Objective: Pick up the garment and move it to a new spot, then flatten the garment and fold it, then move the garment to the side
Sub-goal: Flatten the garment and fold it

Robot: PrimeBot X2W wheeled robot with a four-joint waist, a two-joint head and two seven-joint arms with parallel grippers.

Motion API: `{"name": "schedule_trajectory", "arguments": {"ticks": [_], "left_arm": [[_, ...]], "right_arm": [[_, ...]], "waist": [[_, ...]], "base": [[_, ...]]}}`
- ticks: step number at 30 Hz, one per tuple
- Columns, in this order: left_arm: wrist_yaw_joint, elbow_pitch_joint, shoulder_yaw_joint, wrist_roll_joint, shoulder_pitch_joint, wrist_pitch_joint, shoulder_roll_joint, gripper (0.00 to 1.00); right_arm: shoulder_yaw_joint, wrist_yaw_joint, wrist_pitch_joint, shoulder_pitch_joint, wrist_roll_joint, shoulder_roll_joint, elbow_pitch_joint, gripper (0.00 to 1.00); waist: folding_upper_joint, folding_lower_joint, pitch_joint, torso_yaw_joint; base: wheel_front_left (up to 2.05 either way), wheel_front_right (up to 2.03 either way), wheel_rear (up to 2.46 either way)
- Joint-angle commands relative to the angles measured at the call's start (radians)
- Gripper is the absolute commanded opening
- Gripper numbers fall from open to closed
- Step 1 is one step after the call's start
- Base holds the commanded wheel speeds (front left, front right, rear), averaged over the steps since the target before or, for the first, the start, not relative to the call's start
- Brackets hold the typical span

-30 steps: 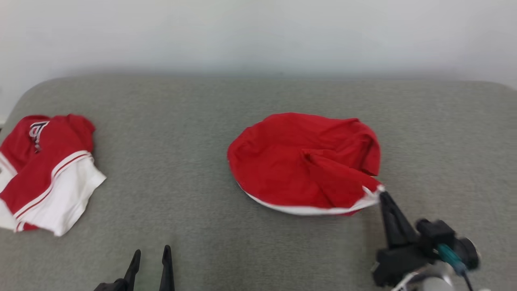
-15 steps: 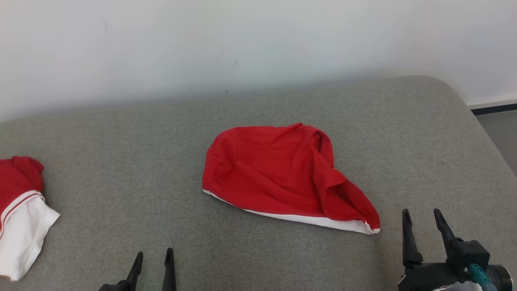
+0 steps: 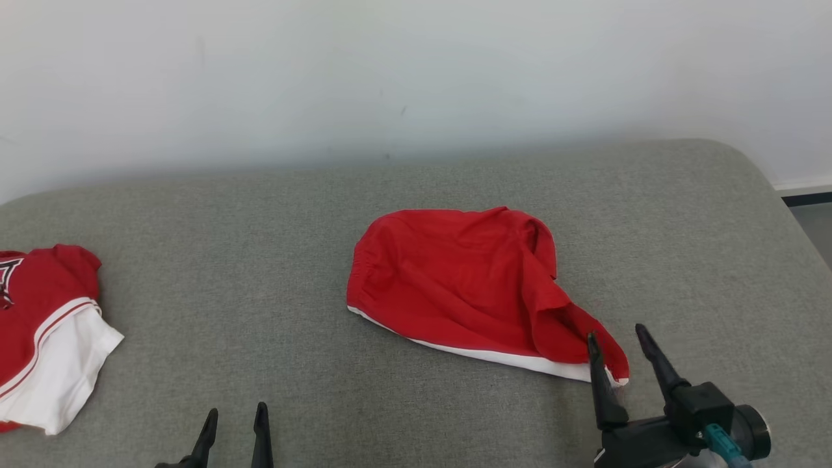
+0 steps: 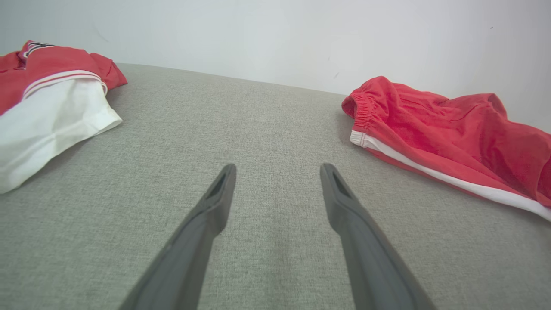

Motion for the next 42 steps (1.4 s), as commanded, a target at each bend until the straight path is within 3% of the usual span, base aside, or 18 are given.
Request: {"name": "schedule_trajectory", "arguments": {"ticks": [1, 12, 19, 29, 30, 31, 32, 33, 39, 42], "left_arm": [[0.004, -0.007, 0.0, 0.011, 0.01, -0.003, -0.001, 1.0], [0.016, -0.033, -0.015, 0.019, 0.0, -0.003, -0.001, 1.0], [0.012, -0.041, -0.04, 0.011, -0.049, -0.003, 0.0, 1.0], [0.004, -0.019, -0.058, 0.004, -0.085, -0.003, -0.001, 1.0], [0.003, -0.018, -0.056, 0.005, -0.085, -0.003, -0.001, 1.0], [0.002, -0.017, -0.055, 0.005, -0.085, -0.003, -0.001, 1.0], [0.002, -0.015, -0.055, 0.004, -0.086, -0.003, -0.001, 1.0], [0.002, -0.014, -0.055, 0.001, -0.087, -0.003, -0.001, 1.0], [0.006, -0.008, -0.048, -0.009, -0.07, -0.003, -0.001, 1.0], [0.004, -0.005, -0.043, -0.02, -0.058, -0.003, -0.001, 1.0]], "right_arm": [[0.006, -0.002, 0.0, 0.015, 0.007, 0.001, 0.004, 1.0], [0.045, -0.002, 0.0, -0.006, 0.001, 0.001, 0.045, 1.0], [0.091, -0.002, 0.0, -0.079, -0.001, 0.001, 0.122, 1.0], [0.075, -0.003, 0.0, -0.18, 0.018, 0.001, 0.24, 1.0], [0.077, -0.002, 0.0, -0.19, 0.014, 0.001, 0.248, 0.94], [0.076, -0.002, 0.0, -0.198, 0.013, 0.001, 0.253, 0.72], [0.083, -0.003, 0.0, -0.205, 0.005, 0.001, 0.256, 0.11], [0.087, -0.002, 0.0, -0.211, 0.009, 0.001, 0.255, 0.0], [0.161, -0.003, 0.0, -0.234, 0.107, 0.001, 0.091, 0.0], [0.111, -0.003, 0.0, -0.231, 0.155, -0.002, -0.009, 0.0]], "waist": [[0.0, 0.0001, 0.003, 0.009], [0.0, 0.0001, 0.026, 0.035], [0.0, 0.0001, 0.102, 0.062], [0.0, 0.0001, 0.151, 0.116], [0.0, 0.0001, 0.153, 0.119], [0.0, 0.0001, 0.156, 0.123], [0.0, 0.0001, 0.157, 0.125], [0.0, 0.0001, 0.158, 0.127], [0.0, 0.0001, 0.143, 0.119], [0.0, 0.0001, 0.131, 0.104]], "base": [[0.0, 0.0, 0.0], [0.0, 0.0, 0.0], [0.0, 0.0, 0.0], [0.0, 0.0, 0.0], [0.0, 0.0, 0.0], [0.0, 0.0, 0.0], [0.0, 0.0, 0.0], [0.0, 0.0, 0.0], [0.0, 0.0, 0.0], [0.0, 0.0, 0.0]]}}
